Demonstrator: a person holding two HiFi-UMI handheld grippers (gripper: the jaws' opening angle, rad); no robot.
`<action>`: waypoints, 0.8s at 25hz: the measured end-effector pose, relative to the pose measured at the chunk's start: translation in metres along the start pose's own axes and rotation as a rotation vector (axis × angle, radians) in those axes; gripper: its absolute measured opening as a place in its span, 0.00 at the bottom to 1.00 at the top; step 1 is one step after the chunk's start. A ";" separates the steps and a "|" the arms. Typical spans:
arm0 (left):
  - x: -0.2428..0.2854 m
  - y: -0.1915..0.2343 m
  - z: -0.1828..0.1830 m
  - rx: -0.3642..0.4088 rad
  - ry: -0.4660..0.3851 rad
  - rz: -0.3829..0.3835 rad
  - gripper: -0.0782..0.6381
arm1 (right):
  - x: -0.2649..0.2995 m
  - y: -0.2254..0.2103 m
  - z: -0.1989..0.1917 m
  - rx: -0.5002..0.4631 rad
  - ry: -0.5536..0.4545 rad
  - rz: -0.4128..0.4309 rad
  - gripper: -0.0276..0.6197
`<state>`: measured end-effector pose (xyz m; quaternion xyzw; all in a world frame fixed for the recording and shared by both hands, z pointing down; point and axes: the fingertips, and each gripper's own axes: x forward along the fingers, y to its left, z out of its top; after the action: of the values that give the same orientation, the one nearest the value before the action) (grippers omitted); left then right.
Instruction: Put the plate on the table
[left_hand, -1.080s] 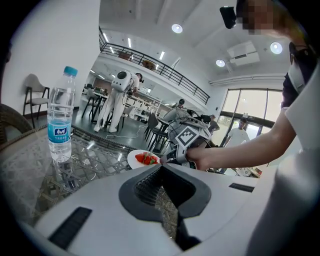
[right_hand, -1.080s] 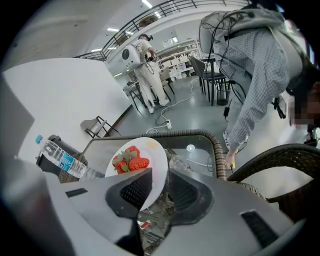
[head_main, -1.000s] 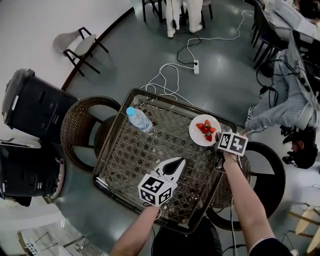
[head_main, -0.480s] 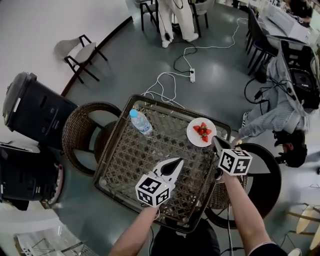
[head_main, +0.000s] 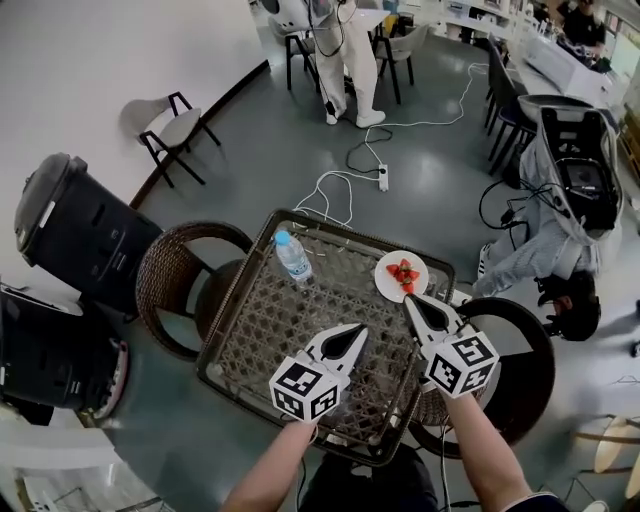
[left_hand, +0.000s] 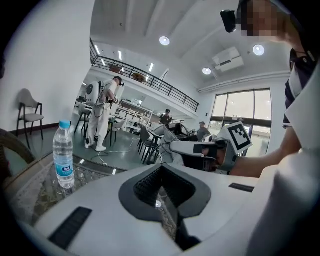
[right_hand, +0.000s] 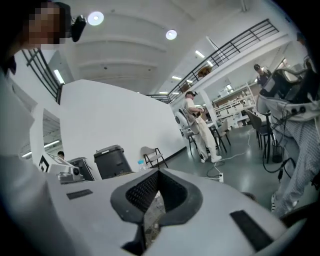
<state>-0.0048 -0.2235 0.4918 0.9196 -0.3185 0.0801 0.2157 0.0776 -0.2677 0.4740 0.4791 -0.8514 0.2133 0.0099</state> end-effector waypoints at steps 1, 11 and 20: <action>-0.004 -0.003 0.005 0.008 -0.007 -0.002 0.12 | -0.002 0.011 0.004 -0.021 -0.011 0.023 0.05; -0.044 -0.020 0.033 0.016 -0.076 0.000 0.12 | -0.022 0.094 0.038 -0.204 -0.076 0.175 0.05; -0.056 -0.023 0.043 0.036 -0.074 -0.007 0.12 | -0.023 0.111 0.048 -0.219 -0.091 0.187 0.05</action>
<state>-0.0336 -0.1957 0.4298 0.9268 -0.3213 0.0510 0.1877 0.0083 -0.2167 0.3861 0.4028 -0.9101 0.0970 0.0035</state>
